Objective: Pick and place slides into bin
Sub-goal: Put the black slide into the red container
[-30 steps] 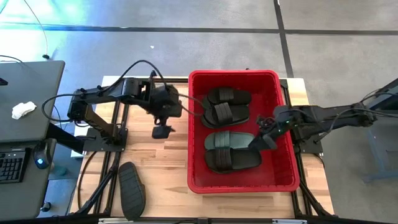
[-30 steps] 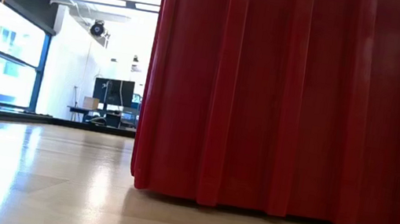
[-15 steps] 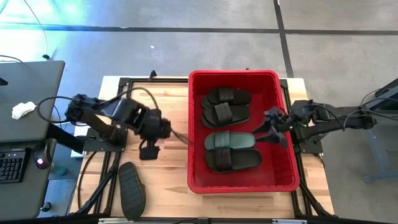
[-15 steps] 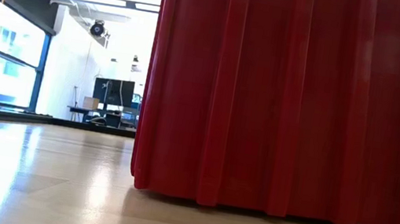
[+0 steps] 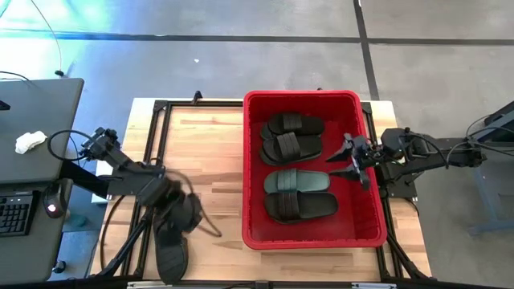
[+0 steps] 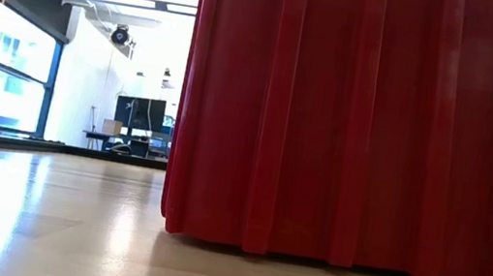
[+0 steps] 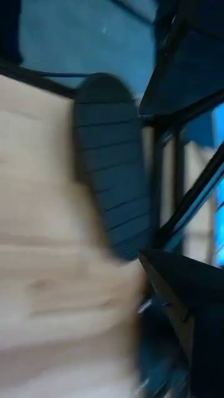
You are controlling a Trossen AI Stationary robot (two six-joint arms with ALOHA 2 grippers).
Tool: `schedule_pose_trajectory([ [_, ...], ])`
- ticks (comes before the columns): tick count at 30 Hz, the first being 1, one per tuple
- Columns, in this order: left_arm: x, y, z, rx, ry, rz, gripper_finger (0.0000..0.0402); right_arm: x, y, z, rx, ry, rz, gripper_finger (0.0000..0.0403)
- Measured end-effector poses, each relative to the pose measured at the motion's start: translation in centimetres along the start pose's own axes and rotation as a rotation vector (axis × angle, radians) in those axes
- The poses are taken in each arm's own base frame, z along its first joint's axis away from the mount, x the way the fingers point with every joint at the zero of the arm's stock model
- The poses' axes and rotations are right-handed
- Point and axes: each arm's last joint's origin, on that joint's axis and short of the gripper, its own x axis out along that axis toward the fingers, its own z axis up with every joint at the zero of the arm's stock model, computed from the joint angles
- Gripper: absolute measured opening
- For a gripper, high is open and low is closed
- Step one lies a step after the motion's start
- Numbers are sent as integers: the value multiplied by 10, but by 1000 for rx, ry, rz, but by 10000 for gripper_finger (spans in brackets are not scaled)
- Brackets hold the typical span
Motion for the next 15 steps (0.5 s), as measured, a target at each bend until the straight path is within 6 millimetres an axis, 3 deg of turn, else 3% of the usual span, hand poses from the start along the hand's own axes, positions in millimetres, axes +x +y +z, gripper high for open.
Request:
schedule_pose_trajectory([
  [5,20,-28,-25,-213,103,-51,353,0,-1,5,-99,-61,-62,213],
  [11,36,-75,-38,-278,-125,-146,353,0,-3,7,-179,-94,-151,213],
  [15,58,-98,-41,-334,-156,-135,353,0,-4,7,-209,-97,-177,213],
])
